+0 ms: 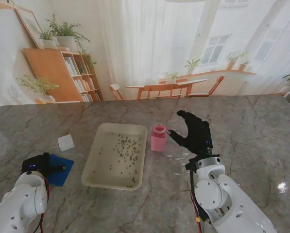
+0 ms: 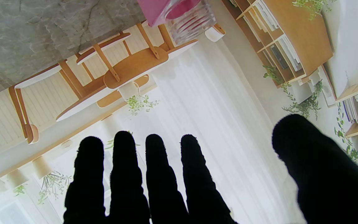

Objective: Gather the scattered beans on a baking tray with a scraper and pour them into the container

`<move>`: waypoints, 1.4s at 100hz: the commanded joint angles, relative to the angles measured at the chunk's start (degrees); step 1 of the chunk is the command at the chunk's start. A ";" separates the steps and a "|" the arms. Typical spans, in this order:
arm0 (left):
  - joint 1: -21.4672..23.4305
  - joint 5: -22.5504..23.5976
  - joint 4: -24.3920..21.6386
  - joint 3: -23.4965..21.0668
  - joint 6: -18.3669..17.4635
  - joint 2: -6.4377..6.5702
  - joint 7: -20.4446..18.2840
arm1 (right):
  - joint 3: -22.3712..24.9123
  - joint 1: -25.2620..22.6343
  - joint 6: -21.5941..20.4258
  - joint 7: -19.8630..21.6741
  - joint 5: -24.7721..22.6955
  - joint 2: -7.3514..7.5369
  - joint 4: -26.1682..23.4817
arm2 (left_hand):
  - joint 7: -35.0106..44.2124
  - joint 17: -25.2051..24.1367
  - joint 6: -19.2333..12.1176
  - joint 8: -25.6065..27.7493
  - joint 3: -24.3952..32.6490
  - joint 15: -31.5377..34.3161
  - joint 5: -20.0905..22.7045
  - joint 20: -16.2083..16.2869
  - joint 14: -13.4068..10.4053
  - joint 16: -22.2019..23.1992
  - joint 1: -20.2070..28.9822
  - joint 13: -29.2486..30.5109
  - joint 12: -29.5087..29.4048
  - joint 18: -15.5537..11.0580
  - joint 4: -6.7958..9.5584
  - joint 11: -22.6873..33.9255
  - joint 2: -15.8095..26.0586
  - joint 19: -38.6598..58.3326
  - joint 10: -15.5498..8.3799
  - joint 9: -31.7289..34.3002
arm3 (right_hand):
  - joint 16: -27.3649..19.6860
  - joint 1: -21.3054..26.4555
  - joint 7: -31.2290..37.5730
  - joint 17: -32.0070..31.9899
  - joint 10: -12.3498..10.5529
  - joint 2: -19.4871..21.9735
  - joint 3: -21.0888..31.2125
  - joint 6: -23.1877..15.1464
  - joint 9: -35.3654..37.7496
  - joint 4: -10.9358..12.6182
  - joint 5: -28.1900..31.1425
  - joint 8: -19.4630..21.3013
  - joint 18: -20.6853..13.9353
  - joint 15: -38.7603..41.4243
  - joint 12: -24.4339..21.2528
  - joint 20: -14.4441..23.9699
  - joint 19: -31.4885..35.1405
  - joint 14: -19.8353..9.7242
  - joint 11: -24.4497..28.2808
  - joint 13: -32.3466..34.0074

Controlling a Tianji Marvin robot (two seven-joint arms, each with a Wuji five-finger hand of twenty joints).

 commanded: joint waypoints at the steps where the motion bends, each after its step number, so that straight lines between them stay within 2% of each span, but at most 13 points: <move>1: 1.91 0.40 0.16 0.06 -1.06 -0.62 0.57 | 0.10 -0.24 0.07 0.57 0.11 -0.22 -0.18 | 30.42 -1.51 -2.87 7.65 10.59 -6.40 -0.05 -0.10 2.61 -2.69 39.18 -4.02 -1.07 3.31 4.45 -7.07 -3.83 -2.99 -2.54 -2.58 | 1.06 -0.09 0.20 -0.21 -0.94 1.18 -2.25 -1.35 -0.20 1.71 0.24 -0.95 0.60 0.05 -0.29 0.17 -0.78 -0.55 0.20 0.62; 17: 3.28 1.11 -1.84 -1.68 -3.33 -0.96 3.57 | 0.25 -0.37 0.12 0.48 0.12 -0.23 -0.27 | 30.42 3.31 -0.81 7.65 10.52 -22.47 -1.41 -6.35 6.05 -15.41 39.17 1.92 -7.11 3.44 4.52 -29.91 -2.97 -8.53 1.41 2.96 | 1.07 -0.10 0.26 -0.19 -0.94 1.32 -2.43 -1.58 -0.19 1.72 0.10 -0.99 0.64 0.06 -0.29 0.26 -0.82 -0.56 0.18 0.64; 29: 3.86 1.43 -2.78 -2.57 -4.86 -1.07 4.65 | 0.43 -0.51 0.21 0.33 0.20 -0.27 -0.34 | 30.31 9.82 -0.18 7.65 8.88 -25.08 -2.21 -10.24 5.51 -18.83 39.18 9.14 -15.30 1.77 4.73 -33.57 -0.28 -9.55 4.19 8.48 | 1.09 -0.09 0.35 -0.19 -0.97 1.43 -2.60 -1.89 -0.18 1.73 0.05 -0.99 0.66 0.06 -0.27 0.32 -0.85 -0.60 0.18 0.68; 46: 4.63 1.18 -4.03 -4.07 -8.46 -1.12 5.66 | 0.65 -0.72 0.44 0.30 0.32 -0.30 -0.53 | 30.79 24.42 -2.32 7.65 8.73 -10.33 -2.13 -13.81 -5.95 -13.30 39.17 23.39 -22.47 -9.20 4.50 -24.11 2.00 1.86 1.99 18.14 | 1.10 -0.05 0.55 -0.18 -0.92 1.59 -2.78 -2.04 -0.21 1.75 0.06 -0.93 0.66 0.01 -0.26 0.40 -0.89 -0.55 0.13 0.65; 62: 5.38 4.49 -4.69 -5.33 -12.32 -0.80 6.88 | 0.82 -0.90 0.63 0.02 0.35 -0.37 -0.66 | 27.84 22.39 -8.14 7.63 10.46 -1.29 -2.10 -9.00 -13.08 -6.59 39.20 23.99 -23.87 -13.88 3.73 -20.39 1.81 1.98 -0.73 19.50 | 1.13 -0.01 0.76 -0.18 -1.01 1.75 -3.00 -2.20 -0.17 1.76 0.13 -0.87 0.63 0.01 -0.24 0.45 -0.92 -0.62 0.14 0.67; 67: 5.61 5.36 -4.89 -5.71 -13.38 -0.71 7.25 | 0.86 -0.92 0.65 -0.05 0.38 -0.38 -0.66 | 16.47 21.68 -10.29 -0.35 10.66 -1.40 -4.78 -8.49 -13.65 -6.31 39.20 23.66 -24.00 -14.27 3.56 -20.18 0.91 0.79 -2.01 19.40 | 1.14 0.00 0.78 -0.18 -1.08 1.78 -3.07 -2.25 -0.15 1.76 0.06 -0.86 0.63 0.03 -0.22 0.47 -0.93 -0.53 0.15 0.70; 70: 5.79 5.61 -5.20 -5.90 -13.79 -0.67 7.04 | 0.88 -0.94 0.65 -0.08 0.37 -0.38 -0.67 | 1.47 20.90 -10.53 -16.21 11.70 -1.37 -4.65 -7.99 -14.10 -5.96 39.19 23.03 -24.26 -14.52 2.79 -19.69 2.14 -0.12 -3.14 19.07 | 1.14 -0.04 0.80 -0.18 -1.09 1.80 -3.11 -2.34 -0.13 1.76 0.04 -0.86 0.63 0.02 -0.22 0.48 -0.94 -0.57 0.16 0.67; 75: 6.03 5.87 -5.60 -6.21 -14.50 -0.64 6.95 | 0.92 -0.97 0.65 -0.08 0.36 -0.38 -0.69 | -7.93 20.00 -10.68 -29.18 12.32 -0.92 0.61 -7.01 -14.54 -5.37 39.19 22.56 -24.01 -14.20 2.14 -18.72 2.66 -0.86 -3.60 19.05 | 1.15 0.02 0.85 -0.18 -1.11 1.80 -3.13 -2.39 -0.09 1.78 0.09 -0.85 0.63 0.02 -0.20 0.49 -0.94 -0.63 0.18 0.69; 81: 6.39 6.09 -6.37 -6.60 -15.14 -0.61 6.49 | 0.95 -1.01 0.66 -0.07 0.36 -0.38 -0.73 | -6.83 18.45 -12.59 -33.02 13.18 -0.61 8.96 -5.78 -12.57 -4.90 39.20 20.77 -23.39 -12.66 1.90 -18.50 3.01 -1.48 -3.40 18.84 | 1.15 0.09 0.91 -0.17 -1.01 1.82 -3.13 -2.54 -0.09 1.79 0.08 -0.82 0.65 0.02 -0.20 0.51 -0.94 -0.58 0.17 0.74; 90: 7.04 6.57 -7.60 -7.31 -16.60 -0.53 5.45 | 1.00 -1.08 0.69 -0.03 0.32 -0.36 -0.78 | -3.68 14.30 -15.84 -35.38 12.49 1.57 10.47 -3.09 -10.20 -3.76 39.19 18.11 -21.96 -9.80 2.38 -17.83 3.85 0.33 -1.14 17.50 | 1.16 0.11 1.00 -0.17 -1.03 1.81 -3.19 -2.69 -0.07 1.80 0.09 -0.79 0.67 0.02 -0.21 0.54 -0.94 -0.58 0.15 0.77; 102: 7.77 6.43 -9.20 -7.95 -17.74 -0.51 3.69 | 1.09 -1.16 0.76 0.02 0.33 -0.35 -0.85 | 1.92 8.91 -11.12 -28.77 10.08 0.53 5.81 -2.47 -7.54 -4.24 39.18 13.64 -21.86 -7.76 3.59 -17.12 3.51 0.11 -0.38 13.99 | 1.17 0.22 1.18 -0.17 -1.00 1.87 -3.21 -2.81 -0.01 1.82 0.27 -0.75 0.67 0.01 -0.21 0.58 -0.96 -0.60 0.14 0.79; 118: 8.69 6.00 -11.06 -8.85 -19.75 -0.53 2.98 | 1.23 -1.28 0.87 0.03 0.32 -0.35 -0.95 | 6.39 4.32 -7.43 -19.71 5.01 -3.52 4.07 -2.66 -5.18 -4.11 39.11 8.26 -10.98 -6.53 4.39 -21.86 1.83 -3.02 -1.73 10.80 | 1.18 0.38 1.33 -0.14 -1.01 1.93 -3.30 -2.86 -0.04 1.84 0.32 -0.71 0.56 -0.01 -0.21 0.63 -0.97 -0.54 0.10 0.74; 140: 10.76 5.36 -16.41 -10.78 -22.82 -0.85 3.06 | 1.40 -1.46 0.85 -0.28 0.08 -0.36 -1.09 | 15.07 5.57 -0.96 -3.75 4.35 2.58 -5.23 -0.59 -9.74 1.48 36.76 7.43 -12.09 -8.43 4.42 -12.98 9.14 0.17 -0.58 6.09 | 1.19 0.39 1.43 -0.14 -1.04 1.91 -3.33 -3.00 0.17 1.86 0.28 -0.70 0.57 0.00 -0.18 0.70 -0.98 -0.62 0.15 0.84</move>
